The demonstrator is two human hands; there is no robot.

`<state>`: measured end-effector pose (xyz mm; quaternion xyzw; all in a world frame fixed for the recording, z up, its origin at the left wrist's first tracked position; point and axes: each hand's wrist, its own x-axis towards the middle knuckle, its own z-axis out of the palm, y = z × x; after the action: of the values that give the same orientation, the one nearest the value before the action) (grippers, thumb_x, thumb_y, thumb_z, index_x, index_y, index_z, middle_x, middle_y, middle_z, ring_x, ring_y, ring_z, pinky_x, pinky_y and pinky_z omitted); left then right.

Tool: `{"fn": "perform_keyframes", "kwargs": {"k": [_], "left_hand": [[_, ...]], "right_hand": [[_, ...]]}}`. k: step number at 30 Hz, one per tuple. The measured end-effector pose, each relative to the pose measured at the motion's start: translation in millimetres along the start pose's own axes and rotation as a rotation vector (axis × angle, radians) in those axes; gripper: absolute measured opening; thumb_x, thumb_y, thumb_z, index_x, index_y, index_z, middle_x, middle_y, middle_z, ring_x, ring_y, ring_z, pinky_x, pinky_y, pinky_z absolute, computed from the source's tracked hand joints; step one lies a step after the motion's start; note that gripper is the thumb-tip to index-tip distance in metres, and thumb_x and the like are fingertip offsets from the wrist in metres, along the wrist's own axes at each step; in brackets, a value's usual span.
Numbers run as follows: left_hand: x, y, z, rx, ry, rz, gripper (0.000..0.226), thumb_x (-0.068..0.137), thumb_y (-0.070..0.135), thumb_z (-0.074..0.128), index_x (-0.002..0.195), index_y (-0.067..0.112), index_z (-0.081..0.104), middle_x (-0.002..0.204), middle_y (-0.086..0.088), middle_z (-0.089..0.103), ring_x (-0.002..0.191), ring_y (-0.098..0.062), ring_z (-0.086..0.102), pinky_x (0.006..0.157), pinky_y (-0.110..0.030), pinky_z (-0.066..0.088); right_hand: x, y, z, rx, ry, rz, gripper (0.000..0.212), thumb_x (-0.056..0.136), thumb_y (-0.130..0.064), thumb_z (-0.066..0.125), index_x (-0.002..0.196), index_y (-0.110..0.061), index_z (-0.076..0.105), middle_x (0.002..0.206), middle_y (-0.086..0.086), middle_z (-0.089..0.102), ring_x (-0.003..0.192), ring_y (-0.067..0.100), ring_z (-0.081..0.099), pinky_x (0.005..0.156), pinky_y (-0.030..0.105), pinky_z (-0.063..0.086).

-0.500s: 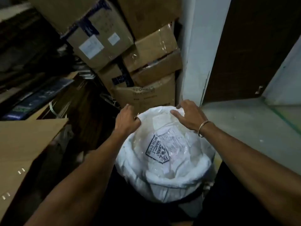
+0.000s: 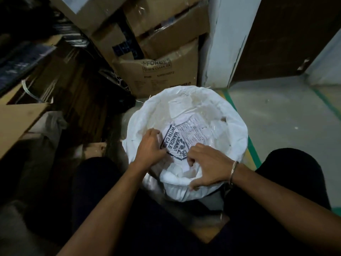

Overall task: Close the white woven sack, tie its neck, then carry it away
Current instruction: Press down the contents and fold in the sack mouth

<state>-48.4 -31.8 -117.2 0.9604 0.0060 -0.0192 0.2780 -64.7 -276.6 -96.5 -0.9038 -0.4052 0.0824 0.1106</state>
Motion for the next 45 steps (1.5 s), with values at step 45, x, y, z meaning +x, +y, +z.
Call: {"fn": "perform_keyframes", "kwargs": {"k": [45], "left_hand": [[-23,6,-25,0.091,-0.18,0.295,0.007,0.092,0.016,0.059,0.088,0.016,0.065,0.089,-0.003,0.073,0.077,-0.023,0.064,0.071,-0.045,0.053]], "right_hand": [[32,-2,5,0.245,0.211,0.26,0.044,0.089,-0.066,0.055,0.113,-0.029,0.054,0.109,-0.011,0.057,0.102,0.01,0.051,0.082,0.029,0.045]]}}
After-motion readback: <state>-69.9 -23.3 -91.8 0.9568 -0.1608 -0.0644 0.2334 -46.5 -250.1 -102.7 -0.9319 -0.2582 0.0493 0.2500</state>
